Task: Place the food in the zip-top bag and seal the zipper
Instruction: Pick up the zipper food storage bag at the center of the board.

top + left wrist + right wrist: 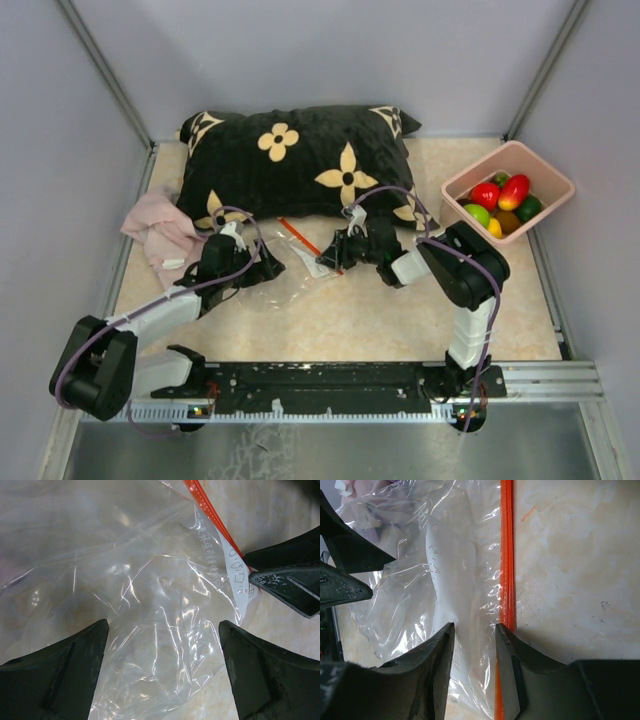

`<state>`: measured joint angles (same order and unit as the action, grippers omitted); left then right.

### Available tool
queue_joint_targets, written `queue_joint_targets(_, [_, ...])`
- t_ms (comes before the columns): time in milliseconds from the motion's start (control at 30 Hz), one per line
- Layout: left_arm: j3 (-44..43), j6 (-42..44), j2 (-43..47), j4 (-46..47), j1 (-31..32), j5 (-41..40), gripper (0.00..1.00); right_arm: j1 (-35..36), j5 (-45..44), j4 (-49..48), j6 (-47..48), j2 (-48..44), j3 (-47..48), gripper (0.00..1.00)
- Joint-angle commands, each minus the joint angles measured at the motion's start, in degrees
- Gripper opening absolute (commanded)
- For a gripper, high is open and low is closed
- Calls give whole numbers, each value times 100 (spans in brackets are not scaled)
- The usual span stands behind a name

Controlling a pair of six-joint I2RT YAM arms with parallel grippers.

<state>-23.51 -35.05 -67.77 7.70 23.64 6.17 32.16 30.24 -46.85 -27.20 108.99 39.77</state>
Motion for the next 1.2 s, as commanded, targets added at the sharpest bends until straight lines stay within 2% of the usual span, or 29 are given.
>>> queue_joint_targets(0, [-24, -29, -116, 264, 64, 111, 97, 51, 231, -174, 258, -278, -35, 41])
queue_joint_targets(167, [-72, -11, -335, 333, 102, 155, 97, 160, 369, -110, 329, -236, -59, 49])
queue_joint_targets(400, [-105, 24, -507, 375, 174, 105, 97, 279, 197, 221, 512, -275, -124, 50])
queue_joint_targets(467, [-116, 8, -544, 381, 183, 117, 96, 282, 27, 316, 586, -309, -148, 44])
queue_joint_targets(700, [-245, -2, -351, 176, 228, 90, 96, 382, -423, 673, 921, -835, -208, 2])
queue_joint_targets(1033, [-1163, -485, -84, -915, 233, 222, 96, 1190, -2328, 1629, 1850, -2244, -224, 0])
queue_joint_targets(1167, [-1201, -670, 92, -798, 231, 467, 96, 1603, -3335, 1853, 2224, -2572, -224, 0])
